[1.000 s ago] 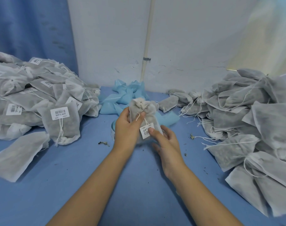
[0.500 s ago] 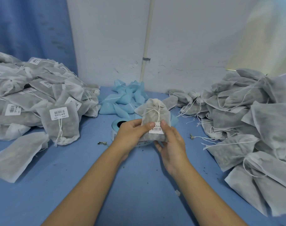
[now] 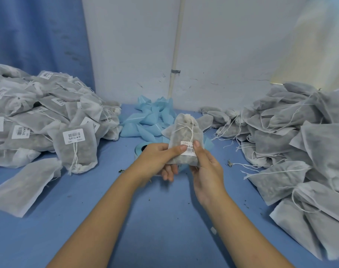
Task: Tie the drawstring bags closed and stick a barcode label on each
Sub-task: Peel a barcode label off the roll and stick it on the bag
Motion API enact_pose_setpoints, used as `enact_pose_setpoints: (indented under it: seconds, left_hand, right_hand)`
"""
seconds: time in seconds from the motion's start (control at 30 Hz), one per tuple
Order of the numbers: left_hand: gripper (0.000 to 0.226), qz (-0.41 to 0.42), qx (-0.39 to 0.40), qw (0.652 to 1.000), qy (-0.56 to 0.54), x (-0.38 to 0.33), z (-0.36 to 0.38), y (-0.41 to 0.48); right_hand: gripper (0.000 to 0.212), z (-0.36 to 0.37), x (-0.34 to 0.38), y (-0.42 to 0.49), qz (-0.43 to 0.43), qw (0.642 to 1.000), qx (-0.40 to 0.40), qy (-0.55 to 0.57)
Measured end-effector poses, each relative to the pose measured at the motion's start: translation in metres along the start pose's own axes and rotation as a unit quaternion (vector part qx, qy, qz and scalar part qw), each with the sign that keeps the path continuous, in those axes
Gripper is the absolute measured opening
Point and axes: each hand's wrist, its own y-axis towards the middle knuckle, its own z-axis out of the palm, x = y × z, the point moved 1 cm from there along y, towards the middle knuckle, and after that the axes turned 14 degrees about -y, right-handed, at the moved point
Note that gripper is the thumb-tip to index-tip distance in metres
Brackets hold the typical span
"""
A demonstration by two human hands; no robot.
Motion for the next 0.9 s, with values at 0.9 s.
enact_pose_setpoints:
  seconds: [0.9]
  left_hand:
    - [0.025, 0.089, -0.155, 0.922, -0.344, -0.022, -0.024, 0.038]
  right_hand:
    - [0.041, 0.051, -0.013, 0.120, -0.157, 0.455, 0.136, -0.866]
